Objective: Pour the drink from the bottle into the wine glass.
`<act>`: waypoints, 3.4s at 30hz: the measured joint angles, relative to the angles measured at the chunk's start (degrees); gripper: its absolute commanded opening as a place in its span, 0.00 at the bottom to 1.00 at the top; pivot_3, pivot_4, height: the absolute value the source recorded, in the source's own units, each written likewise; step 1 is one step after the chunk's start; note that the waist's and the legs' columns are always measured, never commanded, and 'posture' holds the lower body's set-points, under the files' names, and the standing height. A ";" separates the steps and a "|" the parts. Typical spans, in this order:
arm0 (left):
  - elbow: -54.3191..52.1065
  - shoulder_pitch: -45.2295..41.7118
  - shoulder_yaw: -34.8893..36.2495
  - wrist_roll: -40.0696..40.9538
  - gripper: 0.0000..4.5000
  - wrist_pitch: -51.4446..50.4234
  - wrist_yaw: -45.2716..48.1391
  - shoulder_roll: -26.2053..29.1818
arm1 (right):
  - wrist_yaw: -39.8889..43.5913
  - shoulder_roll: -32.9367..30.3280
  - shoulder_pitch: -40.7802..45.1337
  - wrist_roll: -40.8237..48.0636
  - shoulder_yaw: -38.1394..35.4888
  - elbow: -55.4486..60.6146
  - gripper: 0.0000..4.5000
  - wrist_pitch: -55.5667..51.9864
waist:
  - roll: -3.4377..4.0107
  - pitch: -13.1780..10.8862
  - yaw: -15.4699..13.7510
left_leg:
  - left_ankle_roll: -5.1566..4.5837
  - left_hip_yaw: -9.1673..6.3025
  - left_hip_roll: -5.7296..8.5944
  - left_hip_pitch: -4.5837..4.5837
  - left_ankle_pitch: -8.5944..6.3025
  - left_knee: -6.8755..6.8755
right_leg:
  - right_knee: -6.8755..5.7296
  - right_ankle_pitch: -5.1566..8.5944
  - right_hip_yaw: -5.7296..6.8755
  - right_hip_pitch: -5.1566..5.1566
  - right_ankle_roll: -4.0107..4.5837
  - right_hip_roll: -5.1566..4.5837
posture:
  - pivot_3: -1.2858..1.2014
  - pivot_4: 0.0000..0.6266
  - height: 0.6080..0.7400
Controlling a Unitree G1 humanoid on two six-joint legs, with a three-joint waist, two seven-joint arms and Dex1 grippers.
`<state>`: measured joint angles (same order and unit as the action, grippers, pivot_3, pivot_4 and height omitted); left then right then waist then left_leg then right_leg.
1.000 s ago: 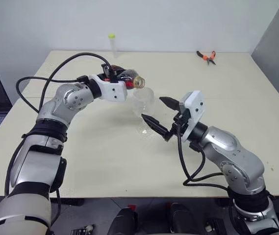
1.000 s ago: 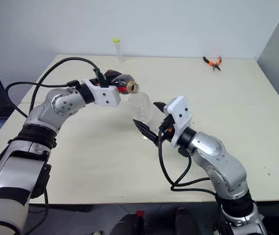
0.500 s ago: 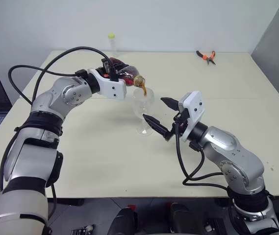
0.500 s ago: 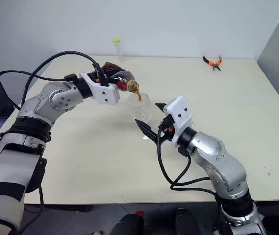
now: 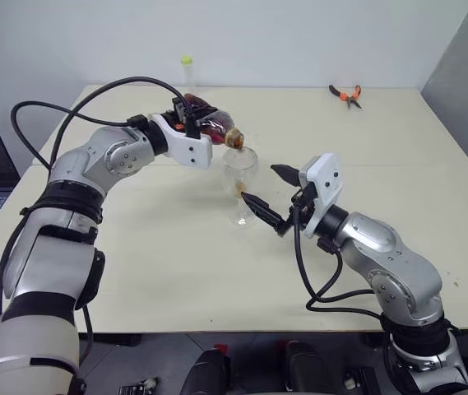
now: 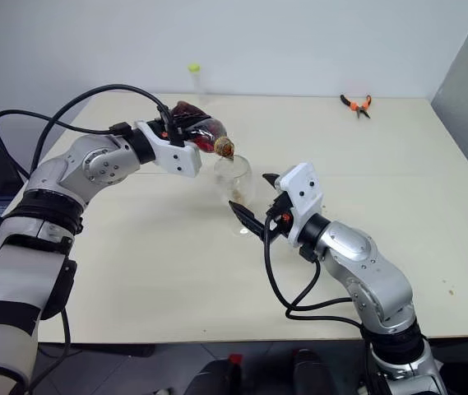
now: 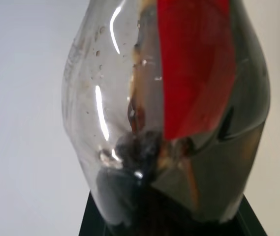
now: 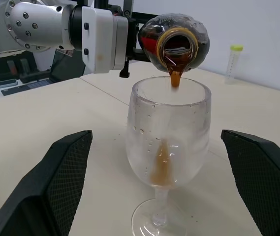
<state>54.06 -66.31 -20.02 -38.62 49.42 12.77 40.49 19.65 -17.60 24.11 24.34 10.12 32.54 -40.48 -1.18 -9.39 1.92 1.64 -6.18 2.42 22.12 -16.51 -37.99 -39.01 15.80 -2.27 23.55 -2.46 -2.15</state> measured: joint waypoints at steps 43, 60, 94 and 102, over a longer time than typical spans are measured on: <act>0.78 -0.91 -0.58 -1.05 0.17 0.96 -1.03 0.75 | 1.28 0.59 -0.66 -0.21 -0.01 0.03 1.00 0.00 | 0.00 0.00 0.03 | 0.10 0.01 0.01 0.00 0.06 -0.02 | -0.03 0.00 0.00 0.00 0.00 0.00 | 0.52 0.24 1.00; 0.78 -0.91 -0.58 -1.04 0.16 0.83 -1.03 0.74 | 1.28 0.63 -0.88 -0.23 -0.01 0.06 1.00 0.00 | 0.00 0.00 0.06 | 0.13 0.02 0.01 0.00 0.08 -0.03 | -0.04 0.00 0.00 0.00 0.00 0.00 | 0.52 0.24 1.00; 0.78 -0.91 -0.58 -1.02 0.16 1.01 -1.03 0.74 | 1.29 0.70 -1.02 -0.16 -0.04 0.33 1.00 -0.01 | 0.00 0.00 0.09 | 0.14 0.02 0.01 0.00 0.08 -0.05 | -0.06 0.00 0.00 0.00 0.00 0.00 | 0.52 0.24 1.00; 0.78 -0.92 -0.59 -1.13 0.16 1.05 -2.02 0.75 | 1.30 0.73 -1.10 -0.15 -0.04 0.34 1.00 -0.01 | 0.00 0.00 0.09 | 0.14 0.02 0.01 0.00 0.08 -0.05 | -0.06 0.00 -0.01 0.00 0.00 0.00 | 0.52 0.24 1.00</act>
<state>54.84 -67.22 -20.60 -39.75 50.47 10.75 41.23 20.95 -16.88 23.02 24.19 10.08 32.88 -40.49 -1.18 -9.39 2.01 1.77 -6.16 2.42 22.13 -16.43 -38.05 -39.07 15.80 -2.28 23.55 -2.46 -2.16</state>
